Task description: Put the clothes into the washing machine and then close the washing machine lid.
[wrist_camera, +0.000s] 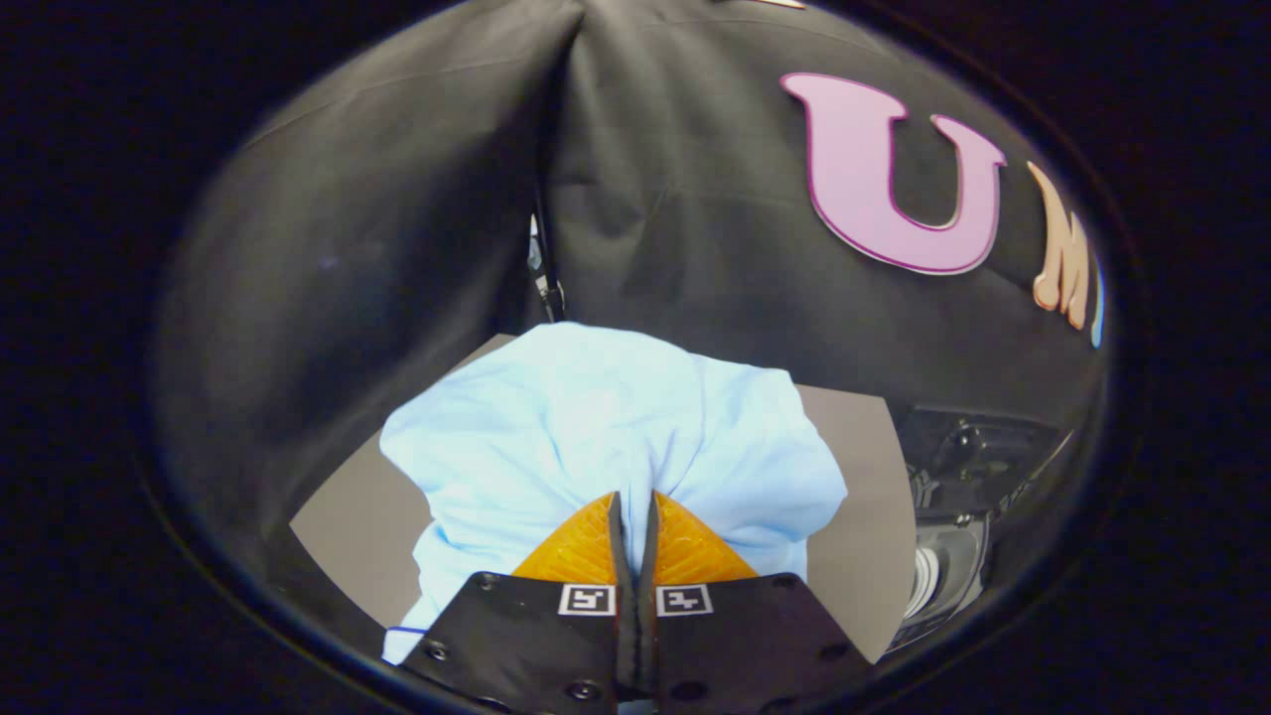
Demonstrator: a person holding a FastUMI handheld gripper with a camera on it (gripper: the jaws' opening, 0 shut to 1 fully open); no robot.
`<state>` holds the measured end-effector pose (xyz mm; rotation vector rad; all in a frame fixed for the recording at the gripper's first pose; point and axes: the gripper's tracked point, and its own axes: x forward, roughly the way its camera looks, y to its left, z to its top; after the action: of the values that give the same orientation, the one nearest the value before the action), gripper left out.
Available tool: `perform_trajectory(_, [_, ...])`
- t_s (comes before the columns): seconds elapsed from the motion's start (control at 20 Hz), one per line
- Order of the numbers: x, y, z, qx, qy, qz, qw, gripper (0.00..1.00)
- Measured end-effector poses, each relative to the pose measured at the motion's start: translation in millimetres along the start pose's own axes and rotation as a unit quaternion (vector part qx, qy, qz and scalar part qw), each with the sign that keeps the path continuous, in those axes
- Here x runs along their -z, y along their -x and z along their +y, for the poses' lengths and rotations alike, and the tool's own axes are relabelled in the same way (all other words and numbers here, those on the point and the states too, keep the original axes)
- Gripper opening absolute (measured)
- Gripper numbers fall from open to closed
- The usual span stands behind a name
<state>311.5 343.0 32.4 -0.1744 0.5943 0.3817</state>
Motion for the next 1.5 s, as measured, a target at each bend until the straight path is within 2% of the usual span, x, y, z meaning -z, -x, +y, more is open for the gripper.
perform_trajectory(0.25, [-31,60,-21,-0.012,0.014,-0.057,0.998,0.01])
perform_trajectory(0.55, [-51,119,-101,0.037,0.016,-0.112,0.993,0.01])
perform_trajectory(0.65, [-52,133,-137,0.068,0.014,-0.124,0.99,0.01])
perform_trajectory(0.9, [-57,170,-225,0.13,-0.04,-0.16,0.978,0.01])
perform_trajectory(1.0, [-58,176,-248,0.147,-0.06,-0.16,0.974,0.01])
perform_trajectory(1.2, [-57,188,-288,0.188,-0.043,-0.179,0.965,0.0])
perform_trajectory(1.5, [-6,144,-330,0.203,-0.072,-0.159,0.963,0.02])
